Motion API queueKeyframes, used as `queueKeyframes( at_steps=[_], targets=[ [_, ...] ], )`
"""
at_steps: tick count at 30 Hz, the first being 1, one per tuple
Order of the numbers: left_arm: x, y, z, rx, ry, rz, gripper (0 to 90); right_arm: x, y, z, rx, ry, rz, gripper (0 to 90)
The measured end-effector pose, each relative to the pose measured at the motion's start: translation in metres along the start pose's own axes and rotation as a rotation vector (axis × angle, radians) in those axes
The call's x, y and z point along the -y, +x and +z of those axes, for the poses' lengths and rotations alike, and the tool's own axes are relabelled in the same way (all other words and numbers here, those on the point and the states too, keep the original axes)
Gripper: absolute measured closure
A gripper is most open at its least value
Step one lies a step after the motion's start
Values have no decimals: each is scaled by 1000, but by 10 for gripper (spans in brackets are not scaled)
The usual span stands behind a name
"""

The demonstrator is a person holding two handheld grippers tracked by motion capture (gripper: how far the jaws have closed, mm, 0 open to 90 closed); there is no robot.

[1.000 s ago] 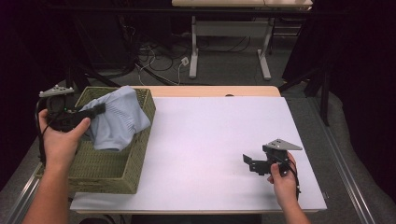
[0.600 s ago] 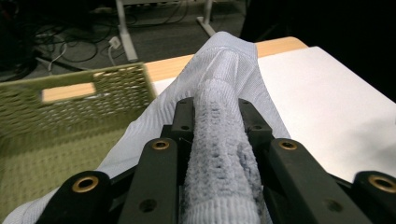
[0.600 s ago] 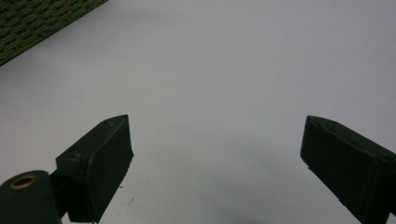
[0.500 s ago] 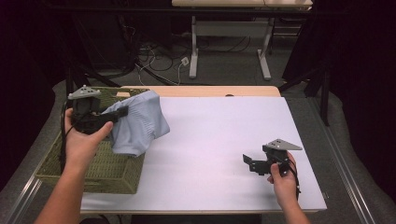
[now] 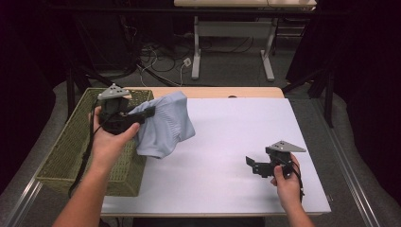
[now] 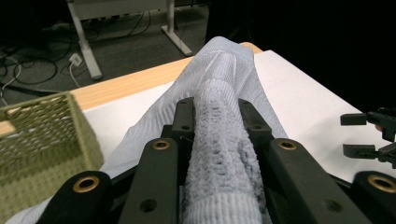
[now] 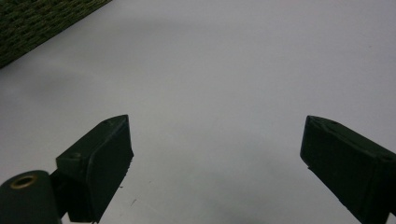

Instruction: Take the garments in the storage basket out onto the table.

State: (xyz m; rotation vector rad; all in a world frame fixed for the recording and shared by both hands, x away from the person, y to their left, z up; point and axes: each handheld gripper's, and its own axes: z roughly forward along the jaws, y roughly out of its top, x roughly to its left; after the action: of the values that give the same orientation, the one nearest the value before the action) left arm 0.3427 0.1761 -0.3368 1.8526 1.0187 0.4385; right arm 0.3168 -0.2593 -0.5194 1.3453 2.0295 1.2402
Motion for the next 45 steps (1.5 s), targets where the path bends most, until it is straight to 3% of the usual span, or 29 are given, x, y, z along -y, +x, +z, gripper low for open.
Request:
queueKeyframes(
  at_steps=[7, 15, 45],
  targets=[
    [4, -17, 19, 74, -7, 11, 732, 0, 1, 1, 2, 3, -4, 89],
    [13, -29, 39, 80, 4, 27, 731, 0, 2, 2, 1, 10, -5, 89],
    [37, -37, 96, 135, 57, 45, 731, 1, 1, 4, -3, 15, -11, 90]
  ],
)
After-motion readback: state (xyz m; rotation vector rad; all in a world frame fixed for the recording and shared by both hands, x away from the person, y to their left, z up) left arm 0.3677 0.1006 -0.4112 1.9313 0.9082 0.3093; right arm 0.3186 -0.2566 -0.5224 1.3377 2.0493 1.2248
